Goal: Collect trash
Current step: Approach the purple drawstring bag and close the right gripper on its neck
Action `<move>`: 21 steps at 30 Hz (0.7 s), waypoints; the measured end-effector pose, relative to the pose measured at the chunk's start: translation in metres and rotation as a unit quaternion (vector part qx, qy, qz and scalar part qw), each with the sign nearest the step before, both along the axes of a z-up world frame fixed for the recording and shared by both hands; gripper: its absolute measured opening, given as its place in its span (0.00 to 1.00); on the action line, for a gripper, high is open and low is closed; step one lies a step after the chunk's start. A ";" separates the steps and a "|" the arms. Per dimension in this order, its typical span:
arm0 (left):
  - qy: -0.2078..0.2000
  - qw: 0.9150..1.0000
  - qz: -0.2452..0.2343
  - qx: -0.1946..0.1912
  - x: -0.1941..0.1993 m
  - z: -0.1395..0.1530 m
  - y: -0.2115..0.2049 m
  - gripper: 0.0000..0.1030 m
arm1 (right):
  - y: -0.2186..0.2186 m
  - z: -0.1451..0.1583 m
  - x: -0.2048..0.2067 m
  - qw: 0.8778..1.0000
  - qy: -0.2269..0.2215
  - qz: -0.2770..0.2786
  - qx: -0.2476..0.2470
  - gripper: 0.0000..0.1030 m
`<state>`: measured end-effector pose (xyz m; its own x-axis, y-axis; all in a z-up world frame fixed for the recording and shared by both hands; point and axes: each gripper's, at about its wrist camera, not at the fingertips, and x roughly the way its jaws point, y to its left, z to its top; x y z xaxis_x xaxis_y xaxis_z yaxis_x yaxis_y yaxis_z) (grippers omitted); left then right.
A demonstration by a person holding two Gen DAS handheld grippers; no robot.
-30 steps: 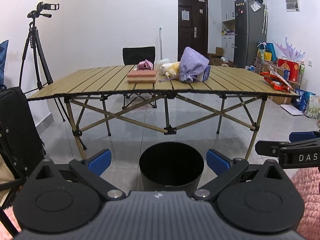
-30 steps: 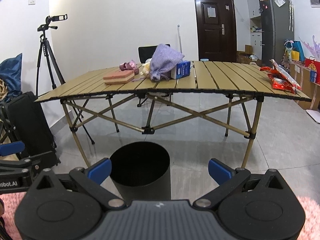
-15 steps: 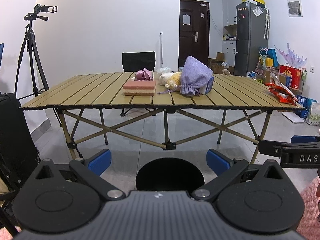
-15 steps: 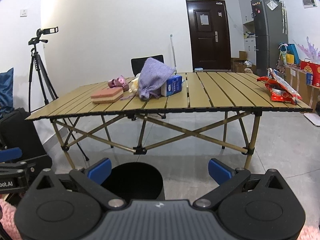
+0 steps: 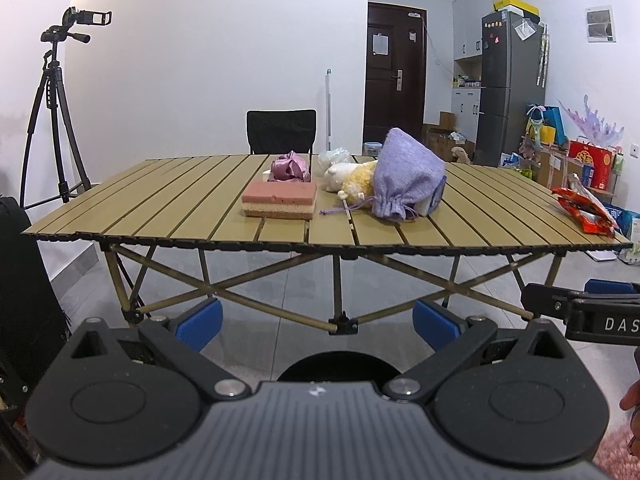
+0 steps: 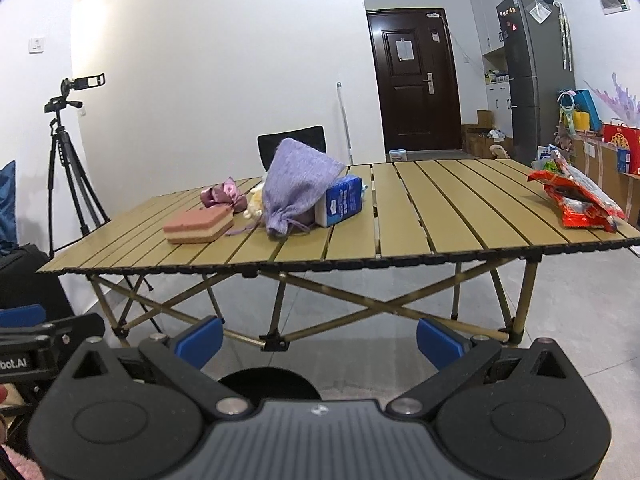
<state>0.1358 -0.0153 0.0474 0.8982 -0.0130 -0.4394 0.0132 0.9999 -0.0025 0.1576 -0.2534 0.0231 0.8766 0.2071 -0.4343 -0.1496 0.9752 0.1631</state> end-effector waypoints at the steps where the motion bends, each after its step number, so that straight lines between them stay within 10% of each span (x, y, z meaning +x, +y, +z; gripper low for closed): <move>1: 0.001 1.000 0.001 0.000 0.004 0.000 0.000 1.00 | 0.000 0.000 0.005 1.000 0.000 -0.002 0.000 1.00; 21: 0.006 0.999 0.041 -0.005 0.105 0.000 0.027 1.00 | 0.021 -0.002 0.112 1.000 -0.021 -0.002 -0.019 1.00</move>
